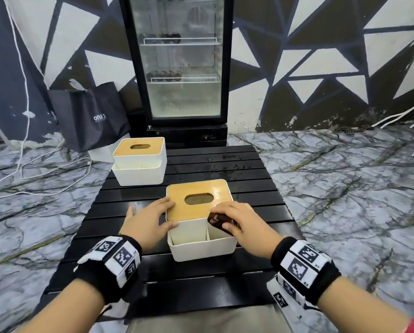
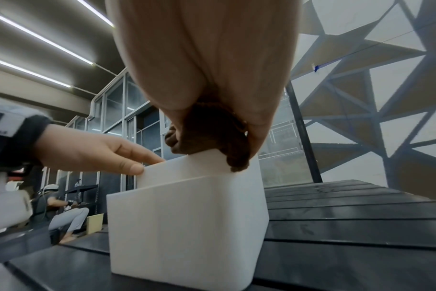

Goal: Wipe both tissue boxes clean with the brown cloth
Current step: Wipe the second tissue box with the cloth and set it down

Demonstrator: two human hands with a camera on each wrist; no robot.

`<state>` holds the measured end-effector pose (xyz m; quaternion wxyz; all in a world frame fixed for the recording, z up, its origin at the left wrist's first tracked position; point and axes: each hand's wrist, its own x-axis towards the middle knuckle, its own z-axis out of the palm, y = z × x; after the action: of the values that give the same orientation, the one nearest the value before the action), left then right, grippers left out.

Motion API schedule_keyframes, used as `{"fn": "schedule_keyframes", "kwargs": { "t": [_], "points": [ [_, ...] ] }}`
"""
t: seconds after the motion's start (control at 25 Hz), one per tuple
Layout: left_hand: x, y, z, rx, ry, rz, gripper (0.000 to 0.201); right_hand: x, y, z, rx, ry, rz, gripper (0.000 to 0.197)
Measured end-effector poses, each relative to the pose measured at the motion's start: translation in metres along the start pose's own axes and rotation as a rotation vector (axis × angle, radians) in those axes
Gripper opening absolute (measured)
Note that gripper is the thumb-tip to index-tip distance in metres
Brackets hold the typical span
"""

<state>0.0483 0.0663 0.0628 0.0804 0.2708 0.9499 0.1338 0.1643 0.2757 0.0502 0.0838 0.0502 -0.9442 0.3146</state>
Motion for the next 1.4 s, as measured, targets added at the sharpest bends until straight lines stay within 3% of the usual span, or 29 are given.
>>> {"fn": "schedule_keyframes", "kwargs": {
  "t": [0.24, 0.44, 0.48, 0.56, 0.76, 0.96, 1.12, 1.24, 1.4],
  "points": [
    [-0.009, -0.005, 0.018, -0.097, 0.053, 0.046, 0.062, -0.021, 0.018, -0.008, 0.074, 0.149, 0.057, 0.040],
    [-0.019, -0.003, 0.029, -0.089, 0.083, 0.140, 0.127, -0.050, 0.052, -0.004, 0.010, 0.177, 0.193, 0.038],
    [-0.021, -0.002, 0.031, -0.077, 0.082, 0.146, 0.133, -0.054, 0.060, 0.001, -0.014, 0.153, 0.223, 0.038],
    [-0.020, -0.001, 0.033, -0.076, 0.086, 0.146, 0.126, -0.058, 0.073, 0.013, -0.075, 0.087, 0.255, 0.038],
    [-0.021, 0.000, 0.037, -0.096, 0.096, 0.150, 0.088, -0.057, 0.079, 0.029, -0.218, -0.066, 0.281, 0.041],
    [-0.020, -0.001, 0.040, -0.083, 0.112, 0.146, 0.083, -0.059, 0.063, 0.019, -0.293, -0.174, 0.383, 0.053],
    [-0.024, -0.004, 0.037, -0.035, 0.172, 0.193, 0.071, -0.042, 0.029, 0.001, -0.173, 0.088, 0.159, 0.063],
    [-0.028, -0.005, 0.034, -0.030, 0.227, 0.238, 0.058, -0.027, 0.012, 0.004, -0.197, 0.043, 0.055, 0.063],
    [-0.022, -0.005, 0.033, -0.127, 0.194, 0.231, 0.054, -0.012, 0.016, 0.008, -0.187, 0.051, 0.080, 0.055]
  ]
}}
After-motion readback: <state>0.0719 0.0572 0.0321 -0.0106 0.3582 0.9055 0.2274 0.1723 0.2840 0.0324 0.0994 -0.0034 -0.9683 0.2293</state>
